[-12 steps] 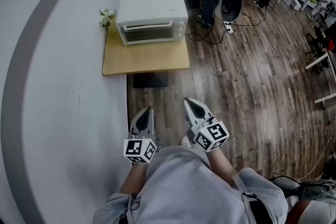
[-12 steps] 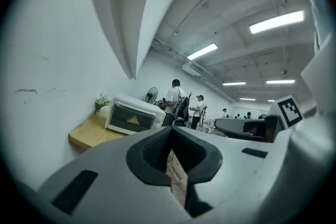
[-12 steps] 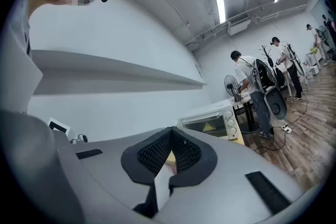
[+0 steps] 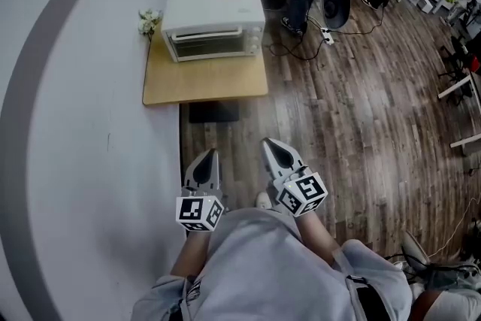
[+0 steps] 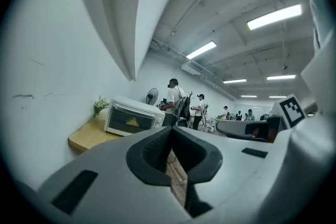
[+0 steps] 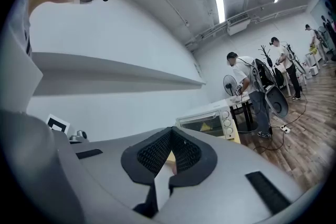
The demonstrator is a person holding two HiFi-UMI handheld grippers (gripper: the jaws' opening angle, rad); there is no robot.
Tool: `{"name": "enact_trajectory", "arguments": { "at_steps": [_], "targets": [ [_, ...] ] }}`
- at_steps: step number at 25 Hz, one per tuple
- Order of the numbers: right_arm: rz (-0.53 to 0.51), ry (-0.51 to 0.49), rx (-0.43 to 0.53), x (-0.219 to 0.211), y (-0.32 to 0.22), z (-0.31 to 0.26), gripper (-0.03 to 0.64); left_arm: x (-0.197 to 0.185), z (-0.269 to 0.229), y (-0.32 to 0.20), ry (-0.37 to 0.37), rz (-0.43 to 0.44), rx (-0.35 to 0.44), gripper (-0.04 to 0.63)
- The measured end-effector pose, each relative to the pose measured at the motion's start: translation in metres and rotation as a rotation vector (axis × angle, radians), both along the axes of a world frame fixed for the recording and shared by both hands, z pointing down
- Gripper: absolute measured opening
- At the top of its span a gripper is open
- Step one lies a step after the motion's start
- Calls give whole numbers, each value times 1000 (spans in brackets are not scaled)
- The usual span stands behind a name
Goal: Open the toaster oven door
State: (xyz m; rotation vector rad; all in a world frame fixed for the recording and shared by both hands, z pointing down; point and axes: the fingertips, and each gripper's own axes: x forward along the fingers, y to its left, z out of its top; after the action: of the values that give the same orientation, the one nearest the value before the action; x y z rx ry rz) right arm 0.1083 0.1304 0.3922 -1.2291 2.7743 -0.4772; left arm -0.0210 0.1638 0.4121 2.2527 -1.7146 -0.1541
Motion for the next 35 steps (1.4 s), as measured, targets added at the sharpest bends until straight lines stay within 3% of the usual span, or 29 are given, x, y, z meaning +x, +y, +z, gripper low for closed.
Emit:
{"name": "enact_trajectory", "arguments": {
  "at_steps": [5,21,29,35],
  "targets": [
    [10,-9,0,11,-12,-2,-2,-3,-11,-13,-53,-54,31,2],
    [-17,6,56,53,-40,-10,-2,29,-18,-20,-93,-165,33,2],
    [9,17,37,49,-61,-3,-2,24,-12,-42,-82,-151,12,2],
    [48,44,37,20,-99,2,-2,-6,-7,-85,-83,-108,18,2]
  ]
}}
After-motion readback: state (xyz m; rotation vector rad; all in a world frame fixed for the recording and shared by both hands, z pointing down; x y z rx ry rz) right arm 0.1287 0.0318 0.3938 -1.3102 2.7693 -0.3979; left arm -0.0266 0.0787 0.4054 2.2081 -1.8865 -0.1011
